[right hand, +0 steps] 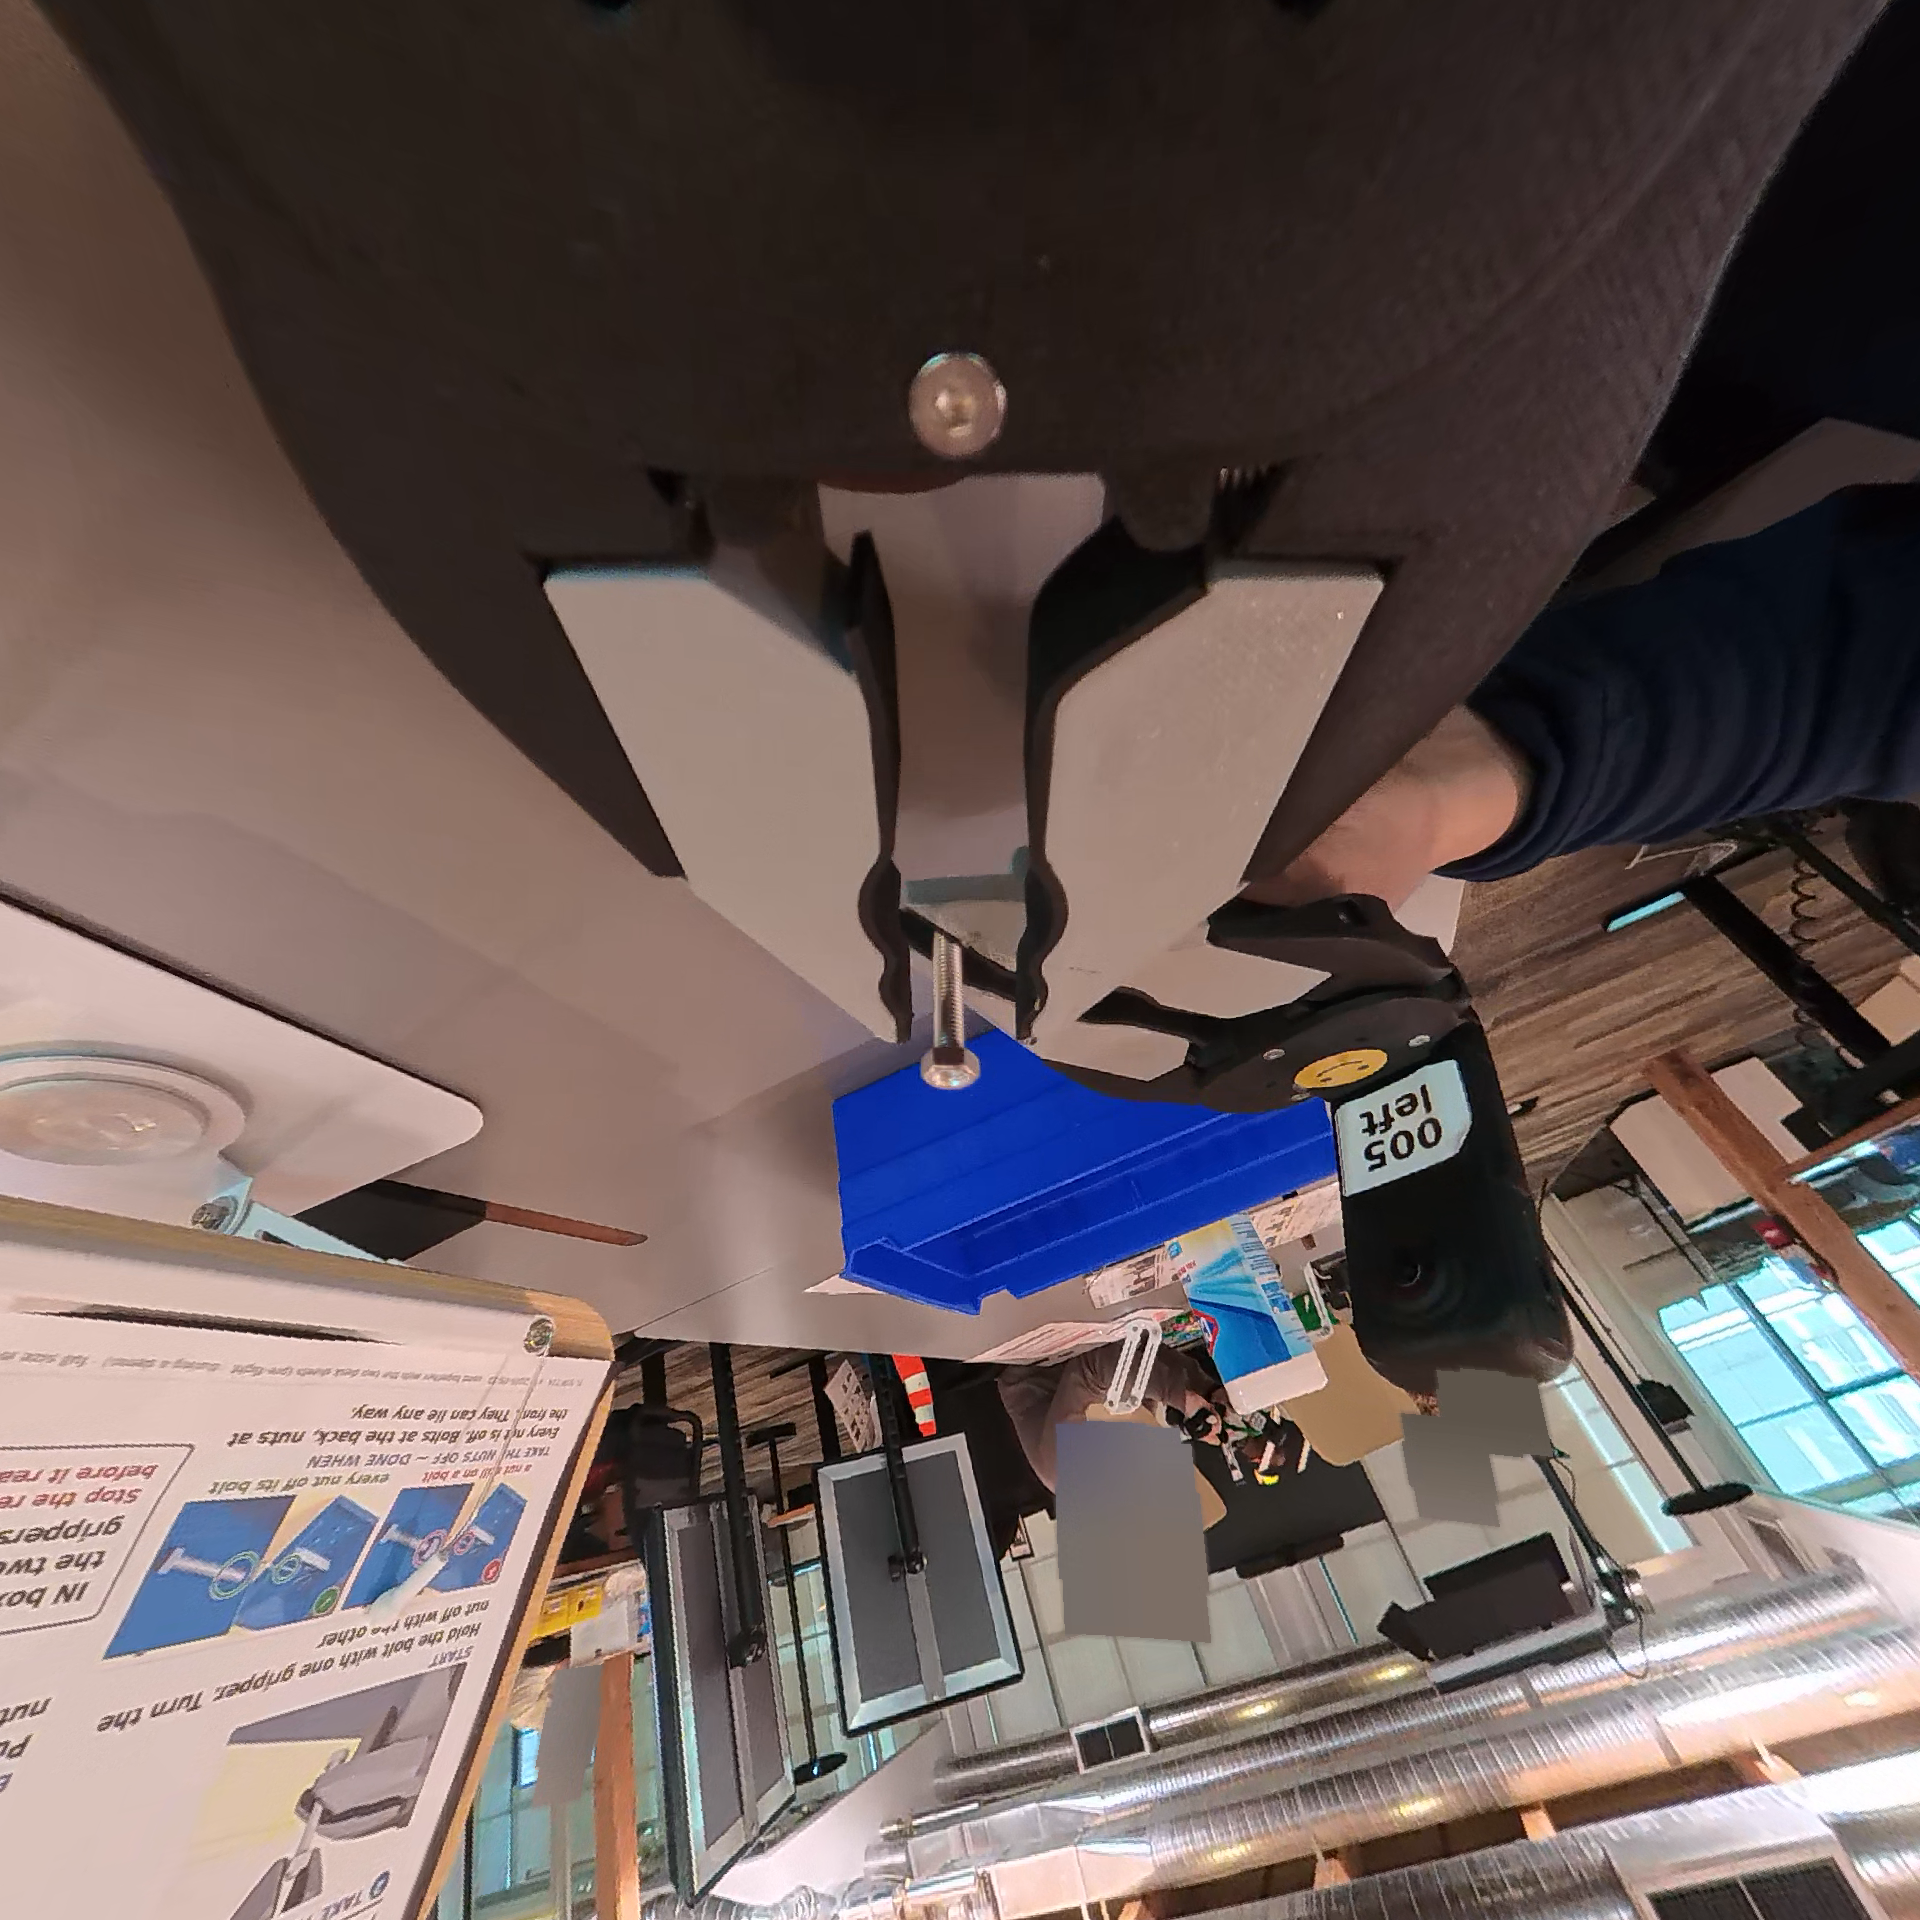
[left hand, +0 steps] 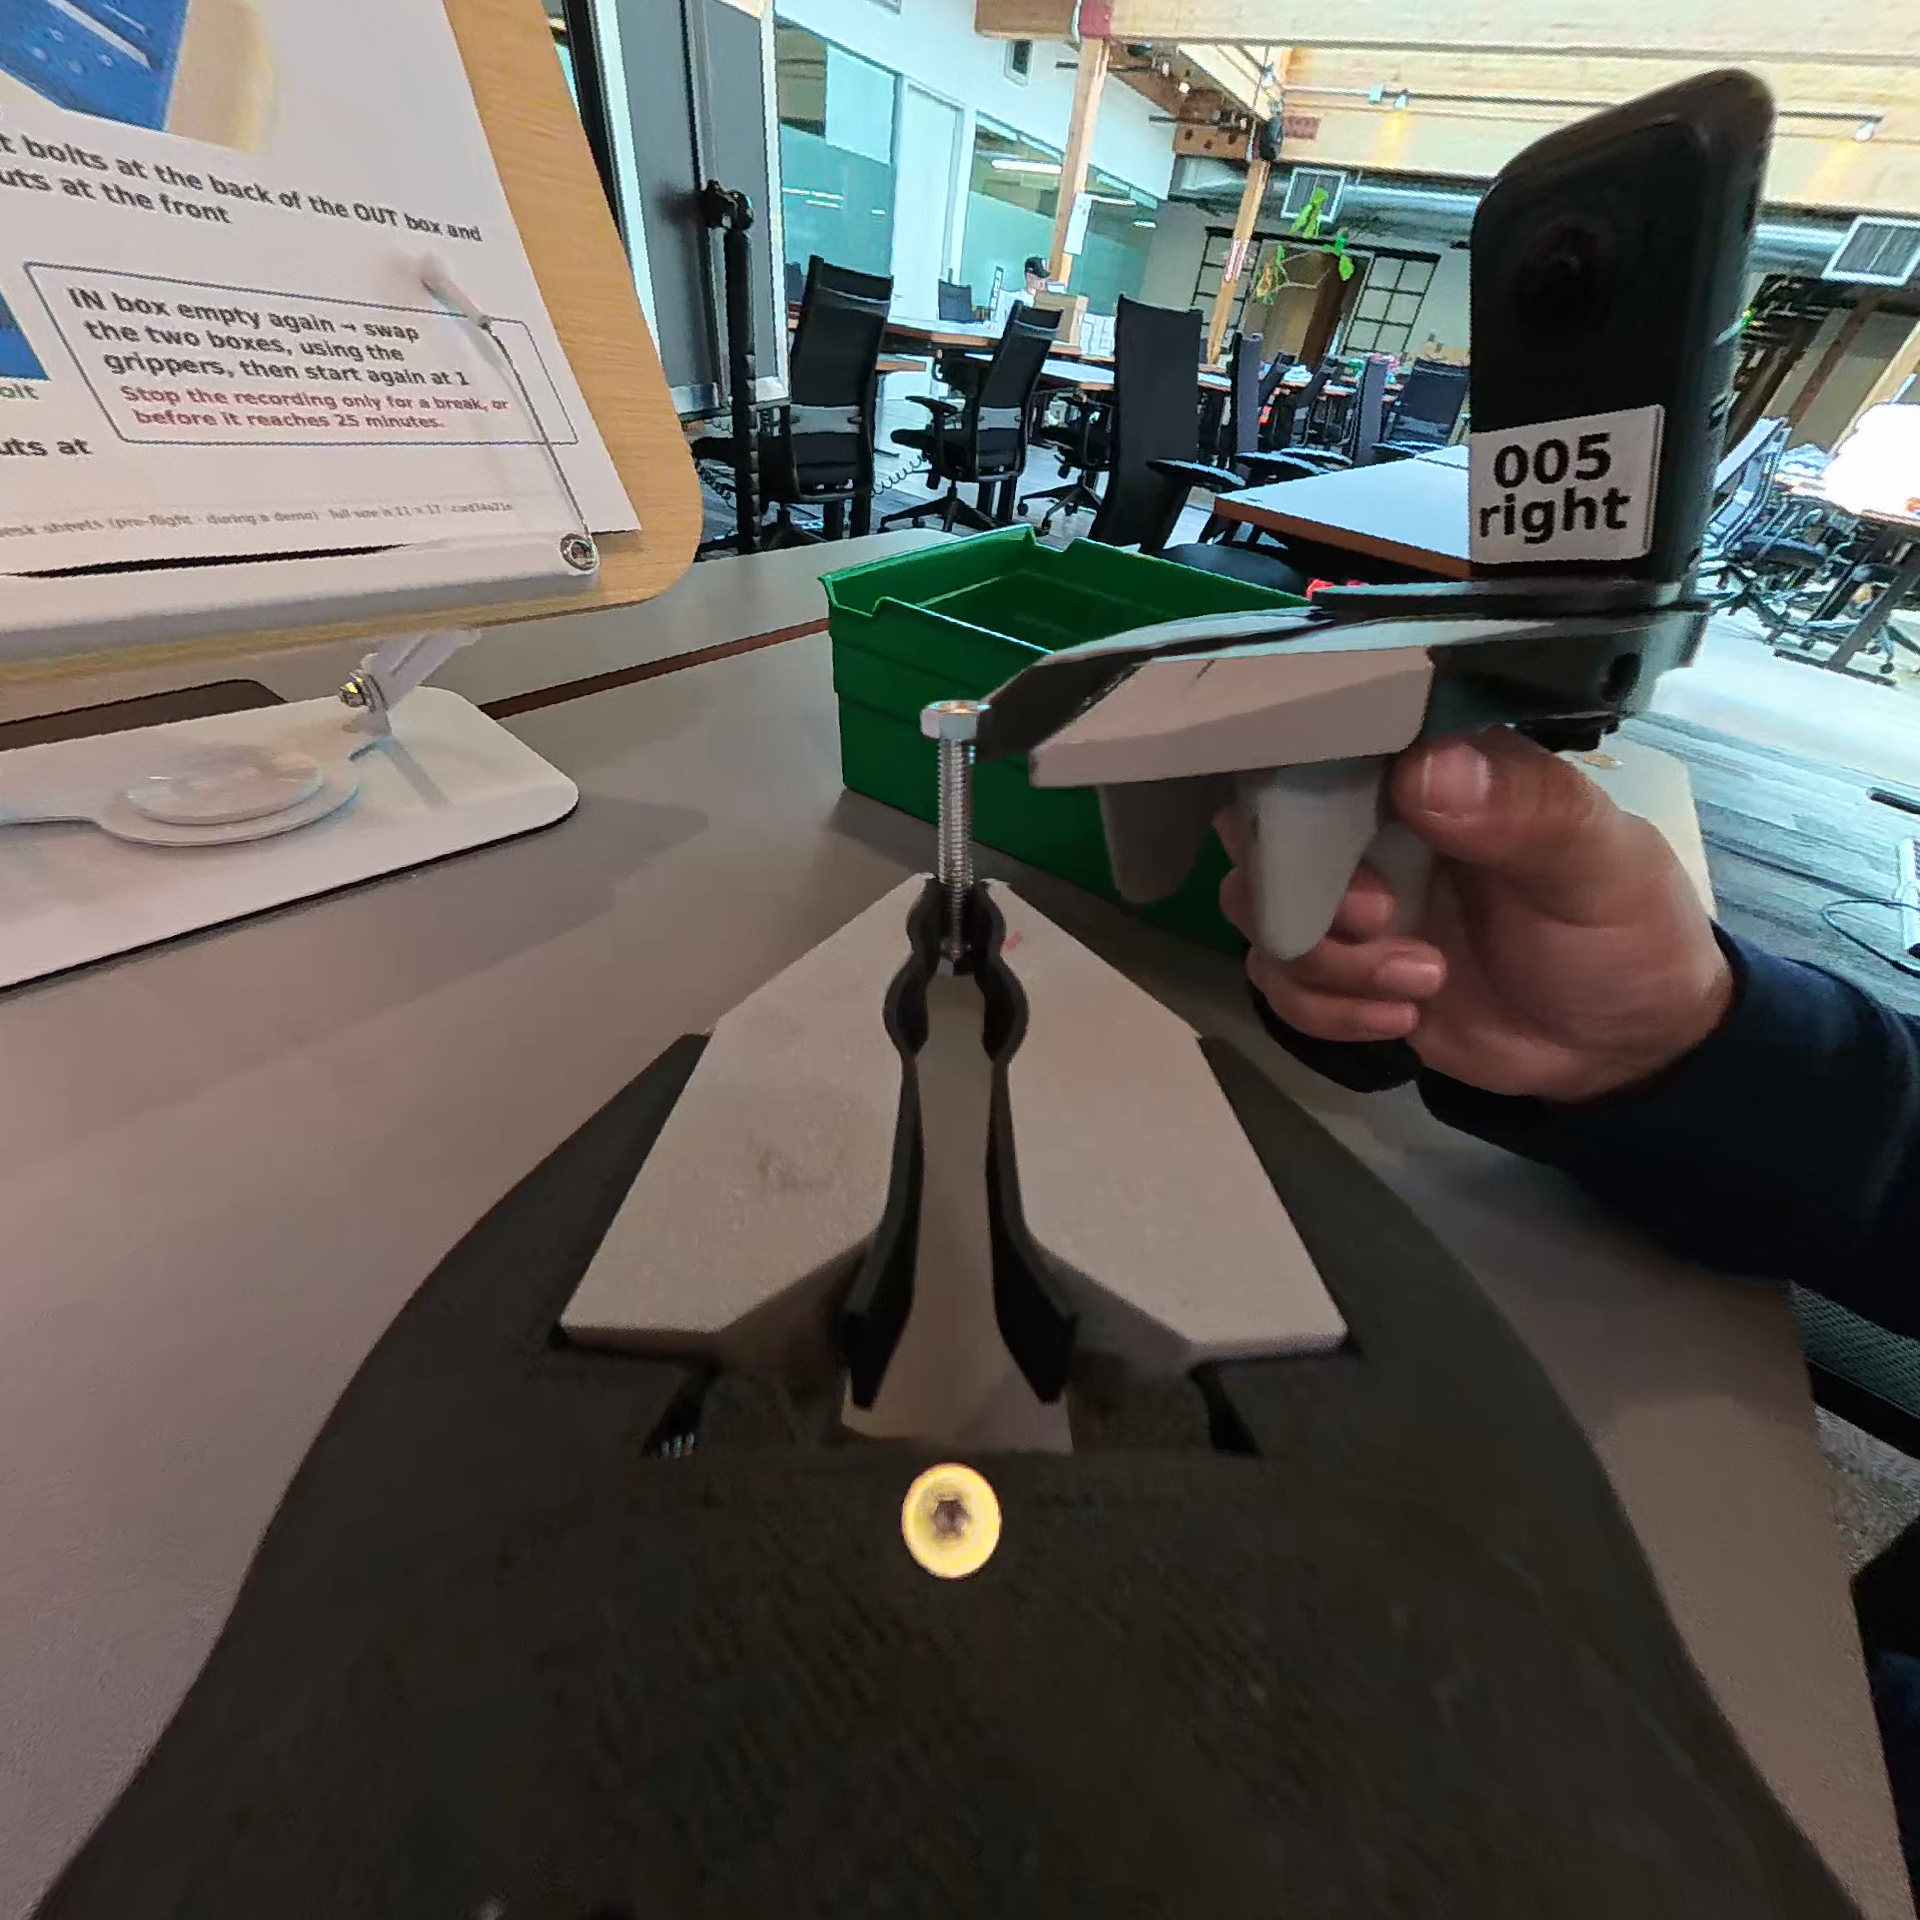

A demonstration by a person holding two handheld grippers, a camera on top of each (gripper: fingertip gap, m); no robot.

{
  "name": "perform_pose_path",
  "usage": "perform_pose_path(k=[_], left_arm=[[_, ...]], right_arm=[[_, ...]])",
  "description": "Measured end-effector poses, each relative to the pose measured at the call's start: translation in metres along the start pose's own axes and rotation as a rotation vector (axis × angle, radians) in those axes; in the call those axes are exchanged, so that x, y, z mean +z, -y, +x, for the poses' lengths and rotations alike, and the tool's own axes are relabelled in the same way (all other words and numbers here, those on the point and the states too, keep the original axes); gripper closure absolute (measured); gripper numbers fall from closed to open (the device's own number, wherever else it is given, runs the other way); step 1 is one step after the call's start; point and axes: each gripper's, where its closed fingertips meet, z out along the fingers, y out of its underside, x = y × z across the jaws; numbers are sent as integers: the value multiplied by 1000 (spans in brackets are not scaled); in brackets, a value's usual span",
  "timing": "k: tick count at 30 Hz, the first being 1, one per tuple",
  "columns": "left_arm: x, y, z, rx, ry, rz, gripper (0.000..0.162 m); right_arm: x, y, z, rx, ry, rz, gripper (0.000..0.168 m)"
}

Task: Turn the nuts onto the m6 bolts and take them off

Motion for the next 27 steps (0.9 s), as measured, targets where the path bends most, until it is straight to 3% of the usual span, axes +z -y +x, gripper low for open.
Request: perform_pose_path(k=[8,17,22,27], left_arm=[[7,-8,20,67,-48,-36,159],[6,-5,27,63,-78,-19,159],[5,-3,22,56,-58,-12,159],[0,2,5,30,3,11,159]], right_arm=[[6,-5,-6,-4,15,-11,153],[9,-9,-7,-28,9,-30,166],[9,-10,-6,5,22,-30,150],[5,-4,-1,-13,-15,-8,149]])
